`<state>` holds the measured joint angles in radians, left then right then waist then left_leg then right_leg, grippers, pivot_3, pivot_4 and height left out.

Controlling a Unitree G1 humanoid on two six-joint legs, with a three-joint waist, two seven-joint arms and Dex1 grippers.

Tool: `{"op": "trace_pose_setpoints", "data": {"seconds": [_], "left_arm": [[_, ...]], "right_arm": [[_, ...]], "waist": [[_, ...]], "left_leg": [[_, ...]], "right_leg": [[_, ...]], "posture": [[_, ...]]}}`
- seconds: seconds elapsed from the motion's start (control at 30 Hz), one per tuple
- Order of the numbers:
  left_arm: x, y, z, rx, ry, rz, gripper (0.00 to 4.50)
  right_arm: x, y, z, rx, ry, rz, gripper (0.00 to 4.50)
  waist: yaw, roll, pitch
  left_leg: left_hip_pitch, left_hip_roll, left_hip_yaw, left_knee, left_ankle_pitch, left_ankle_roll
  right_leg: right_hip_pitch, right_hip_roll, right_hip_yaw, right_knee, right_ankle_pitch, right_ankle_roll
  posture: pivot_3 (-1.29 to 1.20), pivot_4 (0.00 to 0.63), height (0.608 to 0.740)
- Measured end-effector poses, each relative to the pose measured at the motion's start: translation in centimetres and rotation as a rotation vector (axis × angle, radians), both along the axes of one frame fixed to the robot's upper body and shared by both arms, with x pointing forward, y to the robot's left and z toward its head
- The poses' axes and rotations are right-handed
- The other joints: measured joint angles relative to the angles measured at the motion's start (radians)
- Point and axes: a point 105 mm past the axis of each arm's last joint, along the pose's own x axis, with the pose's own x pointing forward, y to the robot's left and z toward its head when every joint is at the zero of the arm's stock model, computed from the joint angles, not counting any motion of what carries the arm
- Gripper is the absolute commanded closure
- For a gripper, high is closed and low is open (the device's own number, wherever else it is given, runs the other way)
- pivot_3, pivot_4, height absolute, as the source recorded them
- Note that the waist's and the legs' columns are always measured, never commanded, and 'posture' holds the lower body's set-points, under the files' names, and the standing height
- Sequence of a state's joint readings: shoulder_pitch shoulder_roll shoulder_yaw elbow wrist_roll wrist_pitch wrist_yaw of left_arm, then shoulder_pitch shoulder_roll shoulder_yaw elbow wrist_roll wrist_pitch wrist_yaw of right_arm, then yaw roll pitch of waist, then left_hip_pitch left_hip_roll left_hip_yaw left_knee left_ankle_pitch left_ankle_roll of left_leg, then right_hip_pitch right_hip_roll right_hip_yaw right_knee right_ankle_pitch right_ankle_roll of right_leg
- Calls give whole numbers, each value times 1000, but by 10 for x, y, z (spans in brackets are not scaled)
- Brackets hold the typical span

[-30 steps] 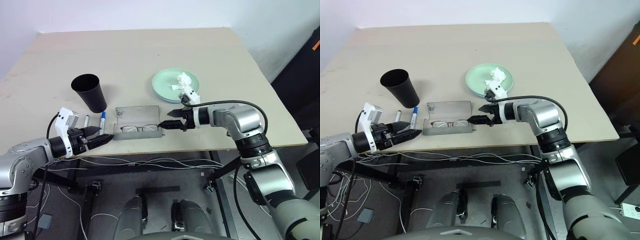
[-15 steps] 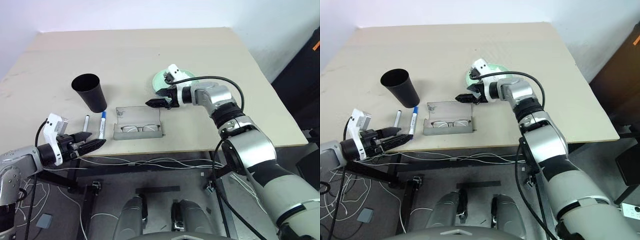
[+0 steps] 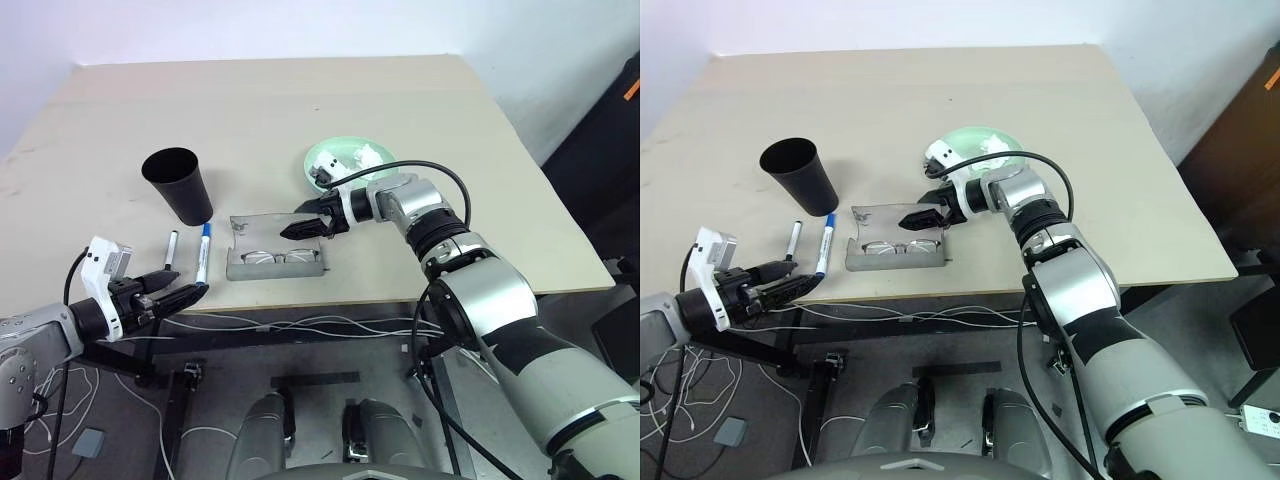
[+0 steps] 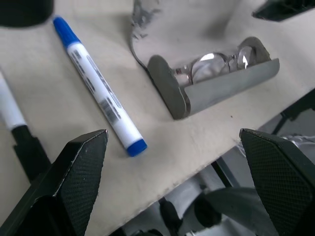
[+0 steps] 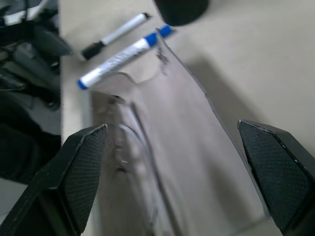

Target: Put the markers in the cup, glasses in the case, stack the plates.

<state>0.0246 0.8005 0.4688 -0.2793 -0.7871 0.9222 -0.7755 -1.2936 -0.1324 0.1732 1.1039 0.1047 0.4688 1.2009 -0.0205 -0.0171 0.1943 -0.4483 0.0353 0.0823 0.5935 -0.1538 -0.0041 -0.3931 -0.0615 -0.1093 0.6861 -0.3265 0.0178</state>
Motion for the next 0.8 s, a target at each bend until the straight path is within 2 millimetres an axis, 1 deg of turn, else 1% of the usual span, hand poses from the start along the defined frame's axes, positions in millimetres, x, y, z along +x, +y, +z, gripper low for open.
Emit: {"op": "trace_pose_setpoints", "data": {"seconds": [0.1,0.23,0.37,0.5,0.57,0.67,0.73,0.8], "left_arm": [[1,1,1,5,-12,6,0],[2,1,2,6,-18,10,0],[3,1,2,5,-21,9,0],[4,1,4,5,-27,9,0],[4,1,4,4,-26,9,0],[4,1,4,5,-28,12,0],[4,3,5,7,-35,20,0],[5,5,8,7,-50,32,0]], "right_arm": [[-8,3,3,22,2,44,44],[-22,3,-7,28,49,77,44],[-41,8,-12,31,72,126,44],[-53,12,-15,25,87,149,44],[-55,13,-13,28,85,149,44],[-53,11,-5,69,78,137,44],[-48,7,4,103,52,115,44],[-41,6,19,136,5,92,44]], "waist": [[0,0,0],[0,0,0],[-1,0,0],[0,0,0],[0,0,0],[1,0,0],[1,0,0],[1,0,0]], "left_leg": [[0,0,0,0,0,0],[0,0,0,0,0,0],[0,0,0,0,0,0],[0,0,0,0,-1,-1],[0,0,0,0,-1,-1],[0,0,0,0,-1,-1],[0,0,0,0,-1,-1],[0,0,0,0,-1,-1]], "right_leg": [[0,0,0,0,0,0],[0,0,0,0,0,0],[0,0,0,0,0,0],[-1,0,0,0,0,0],[-1,0,0,0,0,0],[-1,0,0,0,0,0],[-1,0,0,0,0,0],[-1,0,0,0,0,0]], "posture": [[0,150,740],[0,150,740],[0,150,740],[0,150,740],[0,150,740],[0,150,740],[0,150,740],[0,150,740]]}}
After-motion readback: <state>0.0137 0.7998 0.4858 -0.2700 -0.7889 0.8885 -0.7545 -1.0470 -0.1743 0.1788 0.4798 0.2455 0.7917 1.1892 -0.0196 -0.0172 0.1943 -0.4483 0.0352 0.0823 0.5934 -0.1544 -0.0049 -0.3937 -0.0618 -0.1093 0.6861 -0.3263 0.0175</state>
